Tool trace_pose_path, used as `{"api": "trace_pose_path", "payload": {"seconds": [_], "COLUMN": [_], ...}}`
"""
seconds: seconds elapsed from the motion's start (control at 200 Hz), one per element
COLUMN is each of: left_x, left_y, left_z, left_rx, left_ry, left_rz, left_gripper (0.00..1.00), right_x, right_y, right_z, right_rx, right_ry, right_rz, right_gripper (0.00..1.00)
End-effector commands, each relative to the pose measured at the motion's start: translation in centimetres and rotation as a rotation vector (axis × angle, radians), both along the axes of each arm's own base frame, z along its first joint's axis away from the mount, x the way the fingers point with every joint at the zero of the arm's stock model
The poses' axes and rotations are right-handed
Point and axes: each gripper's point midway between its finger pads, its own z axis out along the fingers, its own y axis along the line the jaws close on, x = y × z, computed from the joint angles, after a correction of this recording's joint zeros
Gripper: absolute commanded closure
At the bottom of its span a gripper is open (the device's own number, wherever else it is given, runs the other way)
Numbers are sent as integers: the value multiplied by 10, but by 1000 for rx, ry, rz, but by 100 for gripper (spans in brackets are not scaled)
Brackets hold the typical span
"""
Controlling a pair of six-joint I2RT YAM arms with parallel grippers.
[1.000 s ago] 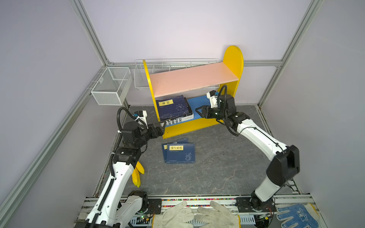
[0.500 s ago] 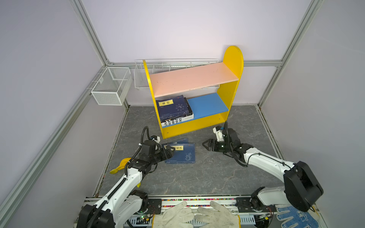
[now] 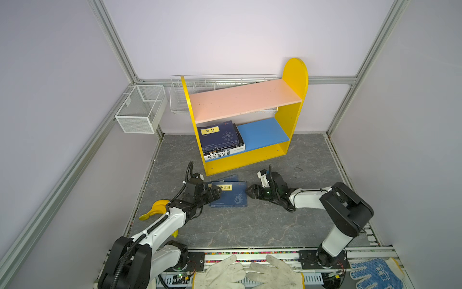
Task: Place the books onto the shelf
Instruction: 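Release the book and lower both grippers to the blue books on the table, then grasp the top blue book edges with both grippers and tilt it up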
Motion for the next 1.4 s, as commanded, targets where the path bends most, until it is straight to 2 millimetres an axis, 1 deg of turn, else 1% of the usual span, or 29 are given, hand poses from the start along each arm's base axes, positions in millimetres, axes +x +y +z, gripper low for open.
{"api": "trace_pose_path", "payload": {"seconds": [0.0,0.155,0.345,0.43,0.53,0.625,0.705,0.825,0.89,0.995,1.08,1.165,1.215,1.28,1.395], "left_x": [3,2,-2,-2,0,2,2,2,3,4,3,1,-1,-6,-20], "left_y": [-3,-14,-42,-56,-67,-69,-69,-68,-66,-62,-59,-51,-46,-47,-57], "left_z": [-3,-12,-19,-20,-19,-20,-20,-20,-18,-7,8,21,29,38,56], "left_rx": [-17,-31,-57,-85,-117,-129,-128,-117,-105,-79,-69,-57,-47,-72,-200], "left_ry": [-7,19,30,33,32,32,34,36,31,8,-15,-23,-40,-61,-72], "left_rz": [7,-16,-62,-88,-96,-89,-87,-90,-86,-86,-89,-59,-58,-101,-208], "left_gripper": [9,9,10,10,10,11,11,11,10,9,8,6,5,3,2], "right_x": [-4,-7,-11,-11,-8,-7,-8,-10,-10,-7,-5,-2,0,3,2], "right_y": [7,15,24,31,37,38,36,29,24,15,12,10,8,6,1], "right_z": [-18,-24,-24,-15,4,21,33,42,45,54,68,84,95,114,151], "right_rx": [22,28,31,78,138,161,157,124,96,73,88,107,124,164,251], "right_ry": [62,82,97,100,77,47,26,15,14,13,1,-13,-23,-34,-70], "right_rz": [-2,16,59,65,70,76,80,71,56,35,39,42,44,51,109], "right_gripper": [23,25,29,31,37,44,55,71,75,81,86,88,89,90,90]}}
